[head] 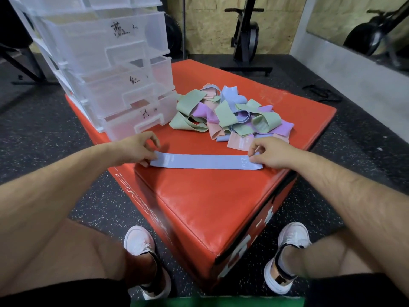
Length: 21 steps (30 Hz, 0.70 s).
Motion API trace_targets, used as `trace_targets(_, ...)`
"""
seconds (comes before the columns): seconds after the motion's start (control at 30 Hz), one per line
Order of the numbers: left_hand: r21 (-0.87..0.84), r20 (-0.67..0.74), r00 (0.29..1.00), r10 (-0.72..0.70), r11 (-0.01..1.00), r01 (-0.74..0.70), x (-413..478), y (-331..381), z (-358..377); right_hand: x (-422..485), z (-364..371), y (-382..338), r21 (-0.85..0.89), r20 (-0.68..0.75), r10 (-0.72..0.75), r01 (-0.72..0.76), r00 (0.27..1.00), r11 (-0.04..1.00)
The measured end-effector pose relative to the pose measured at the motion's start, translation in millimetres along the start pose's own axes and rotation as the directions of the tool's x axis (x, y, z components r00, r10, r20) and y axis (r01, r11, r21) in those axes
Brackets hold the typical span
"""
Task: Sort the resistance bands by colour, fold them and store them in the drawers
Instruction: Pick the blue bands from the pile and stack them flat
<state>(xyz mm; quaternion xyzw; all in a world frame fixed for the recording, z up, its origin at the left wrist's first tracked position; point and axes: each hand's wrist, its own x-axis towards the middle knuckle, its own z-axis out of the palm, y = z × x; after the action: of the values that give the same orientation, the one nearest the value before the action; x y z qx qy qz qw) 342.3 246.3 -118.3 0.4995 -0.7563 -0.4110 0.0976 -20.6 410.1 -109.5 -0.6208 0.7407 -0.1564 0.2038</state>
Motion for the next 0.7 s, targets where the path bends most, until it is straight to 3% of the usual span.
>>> trace_targets(0.4, 0.349, -0.056, 0.998, -0.006, 0.937, 0.025, 1, 13, 5, 0, -3, -14, -0.233, -0.03, -0.012, 0.004, 0.999, 0.972)
trace_targets(0.57, 0.373, -0.174, 0.977, 0.124, 0.927, -0.051, 14, 41, 17, 13, -3, -33, -0.204, -0.116, -0.037, 0.013, 0.993, 0.979)
trace_targets(0.7, 0.361, -0.194, 0.936, 0.295, 0.908, -0.212, 31, 73, 41, 28, 0, -49, -0.193, -0.114, -0.069, 0.046, 0.991, 0.98)
